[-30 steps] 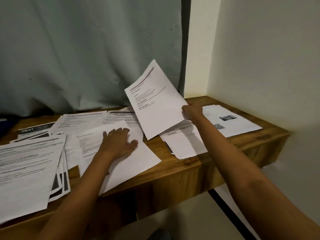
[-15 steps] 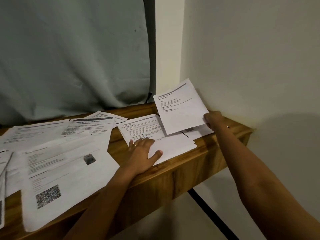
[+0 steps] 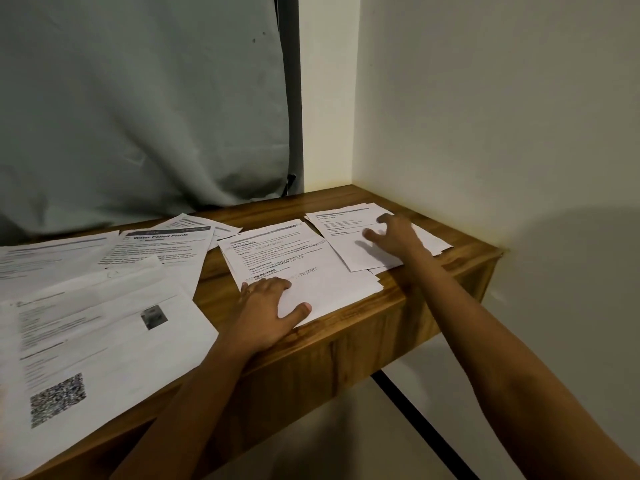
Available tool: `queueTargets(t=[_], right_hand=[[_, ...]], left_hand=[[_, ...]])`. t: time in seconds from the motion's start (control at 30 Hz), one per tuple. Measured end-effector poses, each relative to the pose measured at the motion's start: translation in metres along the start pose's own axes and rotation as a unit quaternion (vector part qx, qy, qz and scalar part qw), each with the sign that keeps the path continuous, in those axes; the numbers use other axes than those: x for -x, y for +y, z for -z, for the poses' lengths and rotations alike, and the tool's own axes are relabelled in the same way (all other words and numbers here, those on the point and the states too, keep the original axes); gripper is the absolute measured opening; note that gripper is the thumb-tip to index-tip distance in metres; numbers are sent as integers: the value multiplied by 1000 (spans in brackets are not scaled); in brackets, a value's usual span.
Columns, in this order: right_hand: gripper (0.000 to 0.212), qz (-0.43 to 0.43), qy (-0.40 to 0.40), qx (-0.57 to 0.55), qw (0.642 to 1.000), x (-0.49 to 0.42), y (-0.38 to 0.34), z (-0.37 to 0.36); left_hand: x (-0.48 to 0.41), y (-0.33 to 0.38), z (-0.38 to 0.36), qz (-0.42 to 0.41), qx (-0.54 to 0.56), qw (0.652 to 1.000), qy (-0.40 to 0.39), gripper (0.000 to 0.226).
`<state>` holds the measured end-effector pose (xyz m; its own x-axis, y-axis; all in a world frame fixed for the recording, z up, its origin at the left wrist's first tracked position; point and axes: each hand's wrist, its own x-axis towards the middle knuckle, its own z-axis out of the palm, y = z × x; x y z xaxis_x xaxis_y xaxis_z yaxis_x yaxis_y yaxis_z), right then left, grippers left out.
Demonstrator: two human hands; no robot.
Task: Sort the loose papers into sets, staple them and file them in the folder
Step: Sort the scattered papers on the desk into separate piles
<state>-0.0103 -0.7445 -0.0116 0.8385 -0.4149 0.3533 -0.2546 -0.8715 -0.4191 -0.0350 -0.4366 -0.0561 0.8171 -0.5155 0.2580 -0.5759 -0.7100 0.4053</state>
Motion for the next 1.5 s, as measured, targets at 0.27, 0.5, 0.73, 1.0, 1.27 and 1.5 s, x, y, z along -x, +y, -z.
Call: queueTargets(t=[0.27,0.5,0.73,1.0,1.27,1.5], right_hand=[[67,71,-160,38,984,24,-57,-25],[45,22,-152,-7,988,27,-59,-23],[33,-30,-118,-48,991,34,-76,-23],[22,100,-115,-164,975,67,-188,-44],[29,72,-196,-109,972,88,-287,-86],[38,5,-173,-91,981,91,-321,-110]], left_hand=[[4,5,4,13,-5,1000,-4,60],[5,7,6,5,-4,1000,-1,60],[8,12,17,-6,44,999,21,68],[26,-33,101,72,21,988,132,54],[73,-130,108,137,-72,986,66,68],[74,-153,99,144,-75,986,43,82]])
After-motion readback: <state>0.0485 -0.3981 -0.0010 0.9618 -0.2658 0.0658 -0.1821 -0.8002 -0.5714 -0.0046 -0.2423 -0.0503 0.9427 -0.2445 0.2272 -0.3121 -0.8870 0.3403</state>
